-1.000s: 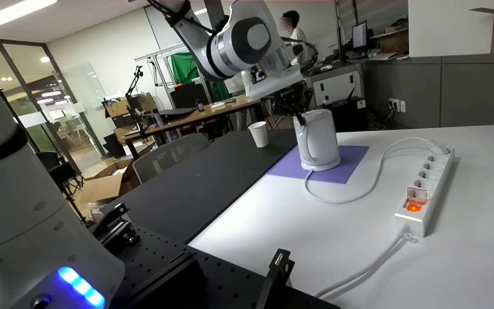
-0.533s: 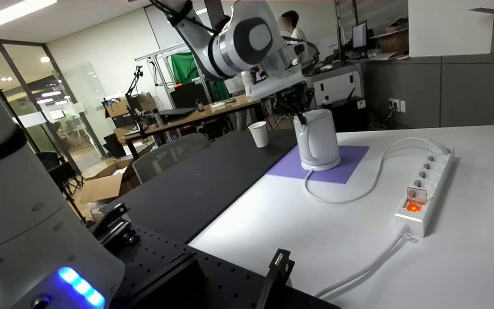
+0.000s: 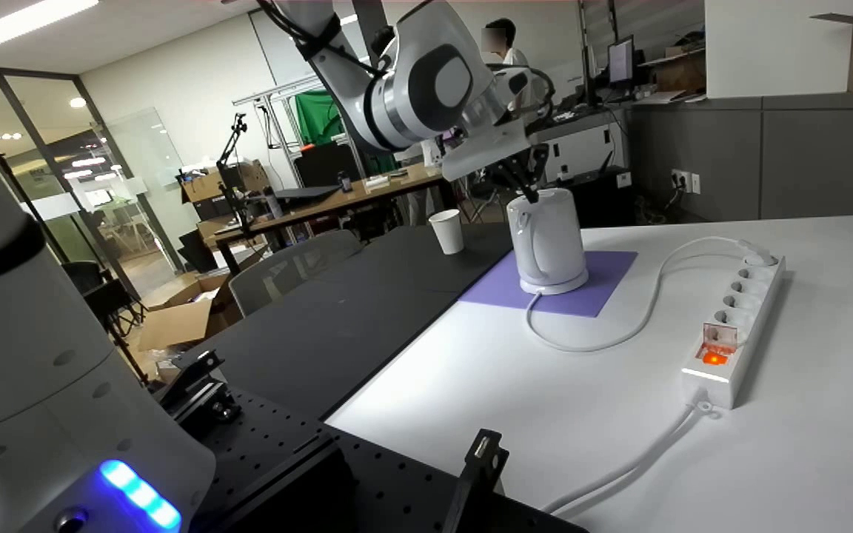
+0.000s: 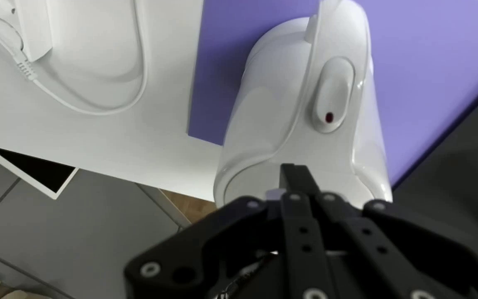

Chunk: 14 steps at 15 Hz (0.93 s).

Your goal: Turn off the electric kettle

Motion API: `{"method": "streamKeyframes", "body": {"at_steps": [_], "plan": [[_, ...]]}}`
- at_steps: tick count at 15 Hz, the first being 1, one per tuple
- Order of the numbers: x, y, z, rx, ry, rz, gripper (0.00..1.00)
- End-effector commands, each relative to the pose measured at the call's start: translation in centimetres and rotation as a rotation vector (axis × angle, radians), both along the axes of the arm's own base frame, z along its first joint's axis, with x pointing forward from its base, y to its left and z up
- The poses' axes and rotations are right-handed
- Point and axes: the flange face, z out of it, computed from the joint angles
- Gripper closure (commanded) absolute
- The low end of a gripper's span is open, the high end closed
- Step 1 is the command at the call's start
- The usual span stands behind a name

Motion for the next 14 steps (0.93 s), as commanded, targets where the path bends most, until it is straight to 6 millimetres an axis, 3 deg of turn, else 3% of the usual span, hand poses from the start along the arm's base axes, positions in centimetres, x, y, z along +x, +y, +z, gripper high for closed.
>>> {"method": "streamKeyframes", "body": {"at_steps": [1, 4, 11, 14], "plan": [[0.0, -0.1, 0.0, 0.014, 0.003, -0.033, 1.00], [-0.5, -0.1, 0.4, 0.020, 0.109, -0.027, 1.00], [-0.9, -0.3, 2.9, 0.008, 0.154, -0.023, 1.00], [-0.9, -0.2, 3.0, 0.020, 0.207, -0.012, 1.00]]}}
